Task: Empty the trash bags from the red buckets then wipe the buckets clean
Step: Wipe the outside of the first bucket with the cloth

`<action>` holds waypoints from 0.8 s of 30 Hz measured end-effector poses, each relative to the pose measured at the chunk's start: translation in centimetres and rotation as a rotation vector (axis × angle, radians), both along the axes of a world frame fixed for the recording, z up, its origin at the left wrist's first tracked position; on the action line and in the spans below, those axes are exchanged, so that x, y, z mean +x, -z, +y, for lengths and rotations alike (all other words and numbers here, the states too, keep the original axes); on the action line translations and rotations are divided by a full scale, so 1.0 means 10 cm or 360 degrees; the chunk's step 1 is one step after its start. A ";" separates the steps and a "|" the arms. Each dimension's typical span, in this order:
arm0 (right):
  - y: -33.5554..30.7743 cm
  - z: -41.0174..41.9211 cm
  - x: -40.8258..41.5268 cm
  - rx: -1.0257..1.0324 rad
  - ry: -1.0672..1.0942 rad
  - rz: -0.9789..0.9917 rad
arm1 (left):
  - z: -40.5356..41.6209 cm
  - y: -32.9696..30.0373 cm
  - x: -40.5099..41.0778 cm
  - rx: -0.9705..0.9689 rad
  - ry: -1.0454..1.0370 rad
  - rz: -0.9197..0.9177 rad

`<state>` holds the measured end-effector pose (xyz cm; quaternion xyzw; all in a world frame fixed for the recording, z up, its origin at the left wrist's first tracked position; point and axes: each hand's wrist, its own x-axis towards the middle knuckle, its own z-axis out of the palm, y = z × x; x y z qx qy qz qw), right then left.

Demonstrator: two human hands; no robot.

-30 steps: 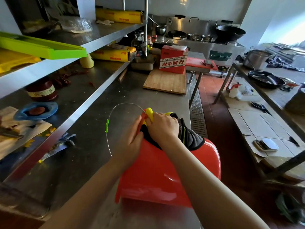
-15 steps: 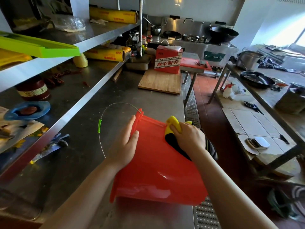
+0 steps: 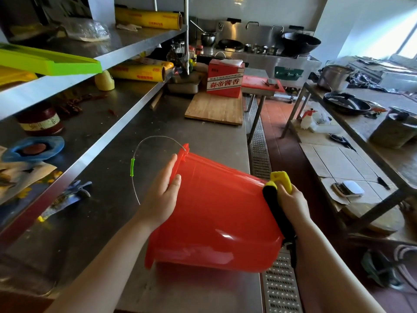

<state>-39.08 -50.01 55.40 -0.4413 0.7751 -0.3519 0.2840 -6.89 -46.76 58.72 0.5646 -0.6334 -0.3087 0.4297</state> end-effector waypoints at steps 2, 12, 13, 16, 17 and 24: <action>0.04 0.03 0.00 0.0063 0.0099 -0.0321 | 0.00 -0.01 0.06 -0.0013 -0.0008 -0.0035; 0.12 -0.07 0.59 0.0071 -0.0049 -0.0202 | -0.01 -0.02 0.70 -0.0080 -0.0127 -0.0242; 0.11 -0.08 0.65 0.0067 -0.0071 -0.0165 | -0.02 -0.02 0.76 -0.0122 -0.0151 -0.0305; 0.11 -0.10 0.82 0.0068 -0.0100 -0.0115 | -0.04 -0.03 0.94 -0.0263 -0.0236 -0.0647; 0.11 -0.11 0.88 0.0068 -0.0106 -0.0105 | -0.05 -0.03 1.01 -0.0299 -0.0264 -0.0822; 0.16 -0.13 1.05 0.0044 -0.0078 -0.0042 | -0.04 -0.20 1.06 -0.0345 -0.0477 -0.1767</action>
